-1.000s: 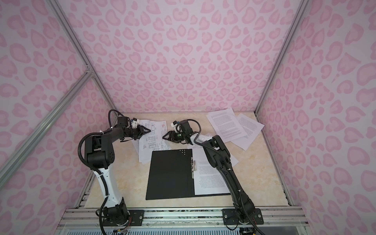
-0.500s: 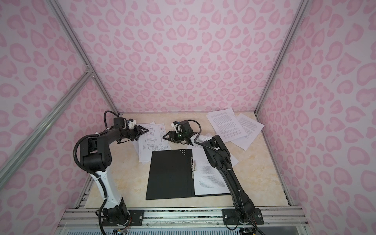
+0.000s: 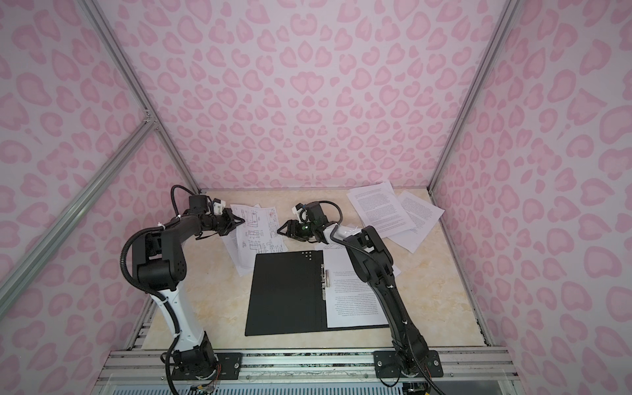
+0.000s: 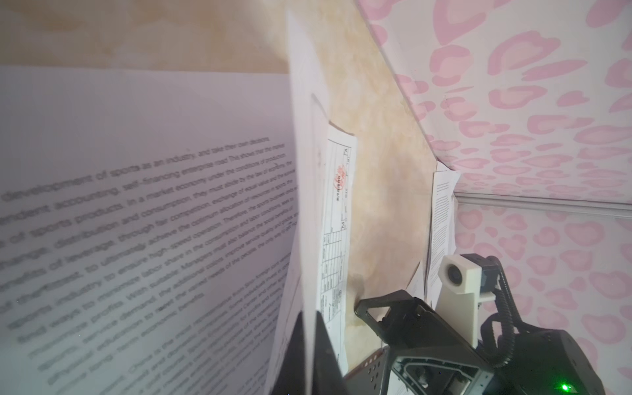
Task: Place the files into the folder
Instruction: 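Raise the drawing sheet high and carry it toward the folder with both grippers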
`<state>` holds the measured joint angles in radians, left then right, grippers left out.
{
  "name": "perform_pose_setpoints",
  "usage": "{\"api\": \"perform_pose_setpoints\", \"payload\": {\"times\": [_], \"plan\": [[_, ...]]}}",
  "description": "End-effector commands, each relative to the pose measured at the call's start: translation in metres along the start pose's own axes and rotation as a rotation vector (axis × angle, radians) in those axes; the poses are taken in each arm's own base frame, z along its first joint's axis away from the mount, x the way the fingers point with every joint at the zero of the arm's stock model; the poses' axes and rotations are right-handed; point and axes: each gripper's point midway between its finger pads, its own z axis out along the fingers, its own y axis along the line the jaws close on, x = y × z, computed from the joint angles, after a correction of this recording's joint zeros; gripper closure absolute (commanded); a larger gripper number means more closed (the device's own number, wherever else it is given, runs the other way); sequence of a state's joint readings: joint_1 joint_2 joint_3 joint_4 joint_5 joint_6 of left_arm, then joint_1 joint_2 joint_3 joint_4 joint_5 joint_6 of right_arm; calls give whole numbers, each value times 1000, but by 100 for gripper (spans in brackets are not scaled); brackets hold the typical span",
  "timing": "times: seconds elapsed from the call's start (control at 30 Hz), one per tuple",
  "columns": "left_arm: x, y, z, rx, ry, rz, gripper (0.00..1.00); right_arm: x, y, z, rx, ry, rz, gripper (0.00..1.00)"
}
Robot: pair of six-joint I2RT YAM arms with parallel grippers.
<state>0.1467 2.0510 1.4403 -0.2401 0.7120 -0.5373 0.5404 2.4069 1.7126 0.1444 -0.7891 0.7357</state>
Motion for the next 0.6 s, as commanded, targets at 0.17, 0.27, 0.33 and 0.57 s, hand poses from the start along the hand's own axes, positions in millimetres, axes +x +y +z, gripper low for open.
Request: {"api": "perform_pose_setpoints", "payload": {"times": [0.17,0.27,0.33,0.57], "plan": [[-4,-194,-145,25,-356,449,96,-39,32,-95,105,-209,-192,23],[27,-239,-166,74,-364,551,96,-39,35,-131,135,-257,-227,19],[47,-261,-174,115,-347,585,96,-42,37,-154,138,-290,-239,17],[107,-327,-176,309,-248,618,96,-51,44,-215,42,-397,-245,3]]}}
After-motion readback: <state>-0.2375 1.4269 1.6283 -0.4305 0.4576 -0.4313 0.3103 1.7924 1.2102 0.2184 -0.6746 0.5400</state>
